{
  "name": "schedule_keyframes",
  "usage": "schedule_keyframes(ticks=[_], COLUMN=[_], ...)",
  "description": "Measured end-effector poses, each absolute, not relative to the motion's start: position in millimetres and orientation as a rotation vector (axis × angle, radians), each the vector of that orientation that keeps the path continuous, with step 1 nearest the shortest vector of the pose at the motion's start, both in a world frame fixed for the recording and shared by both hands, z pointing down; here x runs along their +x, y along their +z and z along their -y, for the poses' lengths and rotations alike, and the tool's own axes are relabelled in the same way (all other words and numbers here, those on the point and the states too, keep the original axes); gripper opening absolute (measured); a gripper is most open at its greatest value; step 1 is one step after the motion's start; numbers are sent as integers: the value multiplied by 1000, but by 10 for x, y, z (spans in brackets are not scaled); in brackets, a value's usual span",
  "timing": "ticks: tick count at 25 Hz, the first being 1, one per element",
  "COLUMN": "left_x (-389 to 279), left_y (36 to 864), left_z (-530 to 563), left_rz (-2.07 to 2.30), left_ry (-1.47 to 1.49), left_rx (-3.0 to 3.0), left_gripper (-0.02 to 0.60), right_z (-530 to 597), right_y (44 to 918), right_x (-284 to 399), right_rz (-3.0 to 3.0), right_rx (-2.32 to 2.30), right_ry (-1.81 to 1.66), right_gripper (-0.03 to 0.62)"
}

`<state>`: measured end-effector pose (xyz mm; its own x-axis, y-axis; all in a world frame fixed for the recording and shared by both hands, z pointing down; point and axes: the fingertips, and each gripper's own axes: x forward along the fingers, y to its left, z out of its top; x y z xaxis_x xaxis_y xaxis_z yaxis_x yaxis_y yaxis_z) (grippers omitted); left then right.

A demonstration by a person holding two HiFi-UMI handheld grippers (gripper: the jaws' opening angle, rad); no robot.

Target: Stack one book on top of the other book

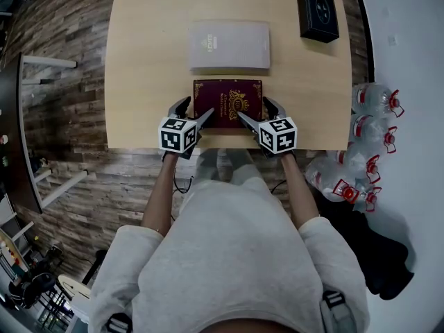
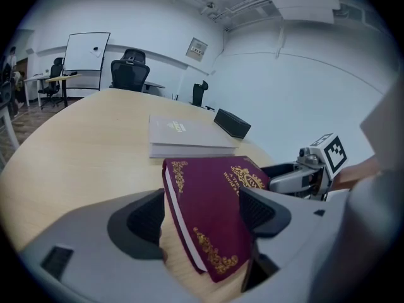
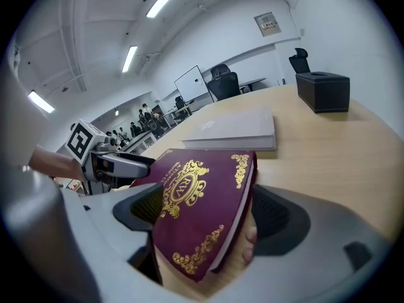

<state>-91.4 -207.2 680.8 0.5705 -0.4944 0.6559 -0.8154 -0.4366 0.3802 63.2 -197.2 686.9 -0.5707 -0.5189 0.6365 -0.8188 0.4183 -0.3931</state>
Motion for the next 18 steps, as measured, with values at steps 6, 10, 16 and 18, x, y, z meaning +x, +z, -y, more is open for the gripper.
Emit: schedule_keyframes(ticks=[6, 10, 16, 18], left_x=[-884, -845, -789, -769], left_y=[6880, 6920, 6977, 6989], left_z=[2004, 1943, 1881, 1868], left_rz=[1016, 988, 957, 949], left_ry=[604, 609, 612, 614], left_rx=[2097, 2087, 2074, 2074], left_gripper=[370, 370, 371, 371], right_z=[1896, 1873, 1859, 1864], right_y=[6969, 6988, 7013, 7015], right_x=[576, 540, 526, 520], right_rz=[2239, 2237, 2230, 2229], right_rx=[1109, 1101, 1108, 1113], right_ry=[1022, 1038, 1061, 1064], right_gripper=[431, 433, 439, 439])
